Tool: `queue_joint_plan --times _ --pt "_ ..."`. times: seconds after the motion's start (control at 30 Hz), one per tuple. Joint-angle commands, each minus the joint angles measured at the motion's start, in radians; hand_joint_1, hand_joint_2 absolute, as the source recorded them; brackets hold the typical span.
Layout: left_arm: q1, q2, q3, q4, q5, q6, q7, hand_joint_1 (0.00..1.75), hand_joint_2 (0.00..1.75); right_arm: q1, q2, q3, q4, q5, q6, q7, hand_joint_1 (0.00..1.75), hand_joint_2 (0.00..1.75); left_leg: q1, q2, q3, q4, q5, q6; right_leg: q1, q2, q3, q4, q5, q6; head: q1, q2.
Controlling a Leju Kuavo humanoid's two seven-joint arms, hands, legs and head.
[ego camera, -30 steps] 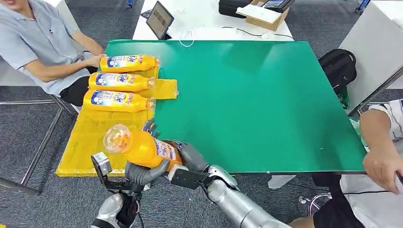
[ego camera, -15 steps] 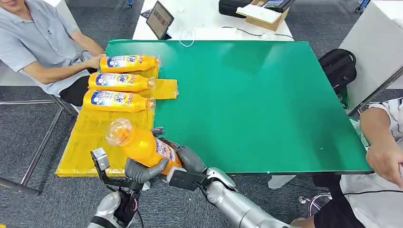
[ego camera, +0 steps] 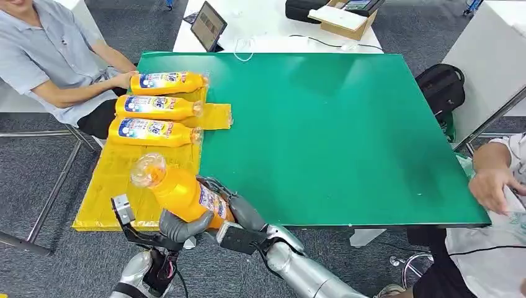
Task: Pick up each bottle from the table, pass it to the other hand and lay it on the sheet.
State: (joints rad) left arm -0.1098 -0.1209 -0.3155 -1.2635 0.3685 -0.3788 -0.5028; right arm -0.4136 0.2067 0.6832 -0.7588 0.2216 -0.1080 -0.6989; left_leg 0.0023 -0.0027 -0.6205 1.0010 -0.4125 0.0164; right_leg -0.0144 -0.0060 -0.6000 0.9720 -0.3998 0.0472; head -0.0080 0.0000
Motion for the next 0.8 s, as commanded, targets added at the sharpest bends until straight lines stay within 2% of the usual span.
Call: queue_joint_plan --times 0.03,0.17,0.23,0.33,0.43,0.5,0.6,0.67,0.7,0.73,0.77,0.8 --pt "-0.143 0.018 0.066 0.082 -0.021 0.157 0.059 1.75 1.75 0.064 -0.019 0.002 -0.129 -0.037 -0.048 0.001 0.00 0.00 0.001 -0.002 0.002 0.000 -0.001 -0.001 0.001 -0.002 0.003 0.000 -0.002 -0.002 0.000 0.000" --pt "-0.268 0.014 0.111 0.235 -0.317 0.595 0.003 1.75 1.75 0.123 -0.013 -0.059 -0.199 -0.067 -0.136 0.001 0.00 0.00 0.001 -0.006 0.002 0.000 0.000 -0.001 0.002 -0.006 0.003 0.000 -0.002 -0.002 0.000 0.000" --pt "-0.311 0.003 0.119 0.285 -0.420 0.692 -0.025 1.75 1.75 0.159 -0.011 -0.102 -0.235 -0.094 -0.176 0.001 0.00 0.00 0.001 -0.006 0.002 0.000 0.000 -0.001 0.001 -0.005 0.004 0.000 -0.002 -0.002 0.004 0.000" --pt "-0.349 0.008 0.122 0.317 -0.509 0.743 -0.028 1.75 1.75 0.150 -0.018 -0.130 -0.186 -0.085 -0.229 0.001 0.00 0.00 0.001 0.000 0.004 0.000 -0.001 -0.002 0.001 -0.001 0.003 0.001 -0.001 -0.003 -0.003 0.000" --pt "-0.386 0.026 0.131 0.364 -0.546 0.751 -0.010 1.75 1.75 0.134 -0.014 -0.161 -0.121 -0.089 -0.219 0.001 0.00 0.00 0.002 -0.007 0.004 0.000 0.000 -0.001 0.002 -0.007 0.005 0.000 -0.002 -0.002 -0.001 0.000" --pt "-0.426 0.046 0.127 0.408 -0.581 0.750 0.003 1.75 1.75 0.134 -0.018 -0.169 -0.117 -0.080 -0.222 0.001 0.00 0.00 0.002 -0.002 0.004 0.000 0.000 -0.001 0.002 -0.003 0.005 0.000 -0.001 -0.002 -0.002 0.000" --pt "-0.496 0.071 0.124 0.502 -0.692 0.820 0.032 1.75 1.75 0.136 -0.012 -0.190 -0.117 -0.078 -0.222 0.001 0.00 0.00 0.001 -0.002 0.002 0.000 0.001 -0.001 0.001 -0.003 0.002 0.000 0.000 -0.002 -0.001 0.000" --pt "-0.560 0.098 0.083 0.602 -0.843 0.911 0.080 1.75 1.75 0.138 -0.006 -0.195 -0.122 -0.075 -0.215 0.001 0.00 0.00 0.001 -0.003 0.003 0.000 0.001 -0.002 0.001 -0.003 0.004 0.001 -0.001 -0.003 -0.001 0.000" --pt "-0.560 0.098 0.083 0.602 -0.843 0.911 0.080 1.75 1.75 0.138 -0.006 -0.195 -0.122 -0.075 -0.215 0.001 0.00 0.00 0.001 -0.002 0.002 0.000 0.001 -0.002 0.001 -0.002 0.002 0.001 0.000 -0.002 -0.001 0.000" --pt "-0.610 0.115 0.041 0.692 -0.961 0.957 0.142 1.75 1.75 0.139 -0.001 -0.192 -0.129 -0.067 -0.211 0.001 0.00 0.00 0.001 -0.002 0.001 0.000 0.001 -0.001 0.001 -0.002 0.002 0.001 0.000 -0.002 -0.001 0.000" --pt "-0.647 0.127 0.004 0.759 -1.045 0.960 0.206 1.75 1.75 0.142 0.001 -0.186 -0.140 -0.064 -0.205 0.001 0.00 0.00 0.001 -0.002 0.003 0.000 0.000 -0.002 0.002 -0.002 0.004 0.001 -0.001 -0.003 -0.001 0.000" --pt "-0.658 0.127 0.007 0.770 -1.049 0.954 0.208 1.75 1.75 0.142 0.003 -0.186 -0.138 -0.061 -0.206 0.001 0.00 0.00 0.002 -0.002 0.002 0.000 0.001 -0.002 0.002 -0.003 0.003 0.001 0.000 -0.002 -0.001 0.000"
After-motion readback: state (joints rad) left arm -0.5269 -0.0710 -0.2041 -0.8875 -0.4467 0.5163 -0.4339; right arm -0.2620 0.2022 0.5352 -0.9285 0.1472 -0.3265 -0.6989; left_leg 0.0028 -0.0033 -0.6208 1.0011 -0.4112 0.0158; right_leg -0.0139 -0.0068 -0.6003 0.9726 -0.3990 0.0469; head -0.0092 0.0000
